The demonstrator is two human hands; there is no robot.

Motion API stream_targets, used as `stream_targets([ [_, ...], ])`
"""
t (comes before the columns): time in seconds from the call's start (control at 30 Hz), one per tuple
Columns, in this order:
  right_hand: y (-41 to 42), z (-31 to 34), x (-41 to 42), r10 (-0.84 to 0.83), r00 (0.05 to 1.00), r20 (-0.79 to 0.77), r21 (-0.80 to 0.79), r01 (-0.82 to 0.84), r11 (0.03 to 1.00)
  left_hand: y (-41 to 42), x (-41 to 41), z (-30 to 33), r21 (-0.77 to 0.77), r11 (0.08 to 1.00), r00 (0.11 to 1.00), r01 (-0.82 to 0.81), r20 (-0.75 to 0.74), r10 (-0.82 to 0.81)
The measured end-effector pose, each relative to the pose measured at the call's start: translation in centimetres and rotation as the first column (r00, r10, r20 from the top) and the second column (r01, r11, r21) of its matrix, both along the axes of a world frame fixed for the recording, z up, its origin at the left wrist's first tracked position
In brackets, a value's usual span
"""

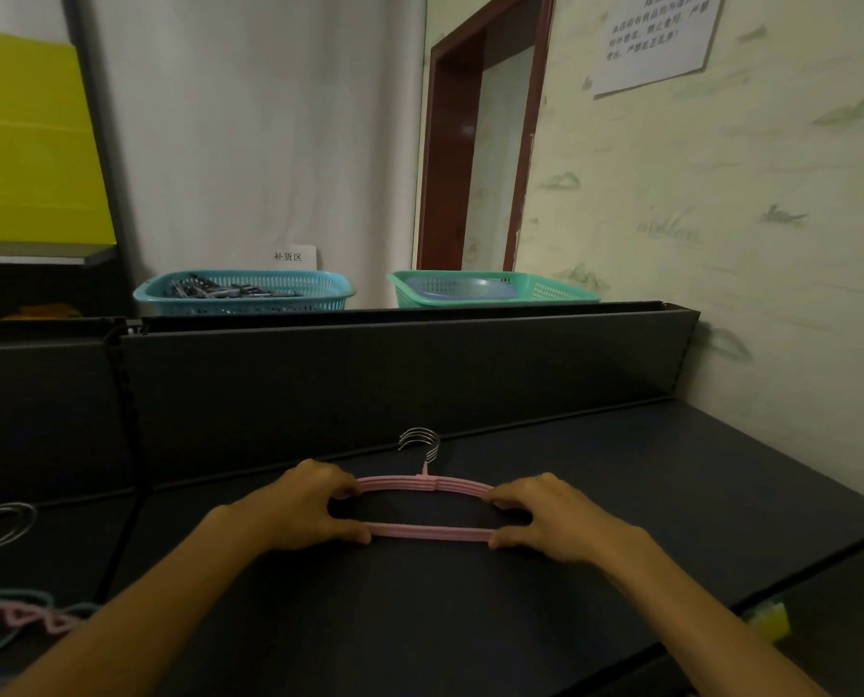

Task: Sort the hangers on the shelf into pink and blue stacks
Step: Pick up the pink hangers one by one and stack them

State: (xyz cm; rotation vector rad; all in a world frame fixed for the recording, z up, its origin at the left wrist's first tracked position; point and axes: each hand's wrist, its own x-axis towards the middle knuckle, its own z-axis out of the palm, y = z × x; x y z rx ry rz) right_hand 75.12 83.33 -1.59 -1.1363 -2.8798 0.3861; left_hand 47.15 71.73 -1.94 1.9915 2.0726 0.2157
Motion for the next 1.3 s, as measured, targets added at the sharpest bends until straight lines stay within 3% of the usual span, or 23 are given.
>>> stream_targets([
  [0.1, -0.4, -0.2, 0.3, 0.030, 0.999, -0.013, 0.018, -0.030, 0.999, -1.0, 0.1, -0.4, 0.081, 0.996, 0.999, -0.035, 0.020, 0.033],
  [0.17, -0.6, -0.1, 0.3, 0.043, 0.998, -0.037, 0.024, -0.042, 0.999, -2.0, 0.3, -0.3, 0.137, 0.990, 0.998, -0.036, -0.050, 0.043],
  [0.33, -2.1, 1.6, -1.5, 0.049, 0.997, -0.064, 0.241, -0.032, 0.970, -6.2, 0.0, -0.5, 0.253, 0.958, 0.970, -0.131, -0.166, 0.177],
  [0.47, -5.3, 2.3, -6.5, 0.180, 0.972, -0.148, 0.337, -0.122, 0.934, -11.5, -1.3, -0.5, 0.262, 0.928, 0.928, -0.265, -0.192, 0.320],
  [0.67, -12.6, 3.1, -13.9, 0.320, 0.938, -0.130, 0.341, -0.261, 0.903, -20.9, -5.5, 0.2, 0.294, 0.880, 0.875, -0.372, -0.206, 0.439],
  [1.1, -32.4, 3.1, -26.5, 0.396, 0.913, -0.097, 0.291, -0.355, 0.889, -45.1, -16.1, -0.6, 0.456, 0.778, 0.804, -0.432, -0.195, 0.561],
  [1.3, -40.6, 2.4, -30.8, 0.383, 0.921, -0.064, 0.243, -0.358, 0.902, -54.5, -19.8, -1.9, 0.384, 0.776, 0.789, -0.501, -0.166, 0.592],
])
